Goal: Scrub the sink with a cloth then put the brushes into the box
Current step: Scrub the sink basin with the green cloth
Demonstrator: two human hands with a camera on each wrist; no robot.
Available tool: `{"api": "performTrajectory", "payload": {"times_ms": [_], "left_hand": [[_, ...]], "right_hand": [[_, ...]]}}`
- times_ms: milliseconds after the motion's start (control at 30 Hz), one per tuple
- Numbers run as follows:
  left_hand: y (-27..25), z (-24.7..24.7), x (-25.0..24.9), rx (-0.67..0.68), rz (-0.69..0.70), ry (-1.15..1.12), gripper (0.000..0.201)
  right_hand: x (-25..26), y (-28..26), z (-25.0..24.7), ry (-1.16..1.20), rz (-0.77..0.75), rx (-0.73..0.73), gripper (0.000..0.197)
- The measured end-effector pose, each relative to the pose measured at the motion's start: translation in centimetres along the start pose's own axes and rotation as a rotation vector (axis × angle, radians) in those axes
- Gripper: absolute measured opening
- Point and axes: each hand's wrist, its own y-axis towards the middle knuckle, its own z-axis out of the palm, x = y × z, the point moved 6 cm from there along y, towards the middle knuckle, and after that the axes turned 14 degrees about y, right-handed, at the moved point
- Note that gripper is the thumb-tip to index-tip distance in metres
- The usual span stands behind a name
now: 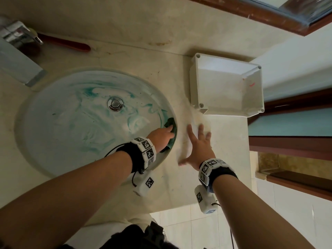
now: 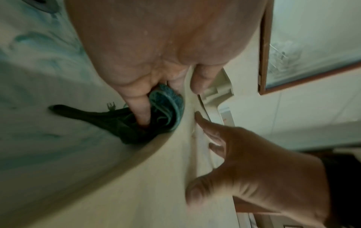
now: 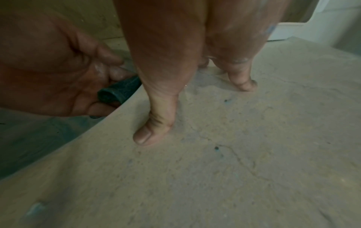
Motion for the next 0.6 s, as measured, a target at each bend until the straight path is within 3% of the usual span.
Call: {"api": "performTrajectory", "payload": {"times_ms": [67, 133, 433, 600], "left_hand": [[0.2, 0.5, 1.4, -0.005, 0.054, 0.213, 0.047], [0.6, 0.6, 2.4, -0.055, 0.091, 0.273, 0.05], [3.1, -1.2, 0.2, -0.193, 0.097, -0.021, 0.059], [3.2, -0.6, 0.7, -0.222, 0.118, 0.109, 0.063]], "right_hand": [[0.0, -0.1, 0.1, -0.01, 0.004, 0.003, 0.144], [0.0, 0.0, 0.0, -0.017, 0.0, 0.001, 0.144], [0.0, 0.2, -0.1, -0.006, -0.003, 0.003, 0.144], [-0.2, 0.2, 0.0, -0.01, 0.002, 0.001, 0.144]]}}
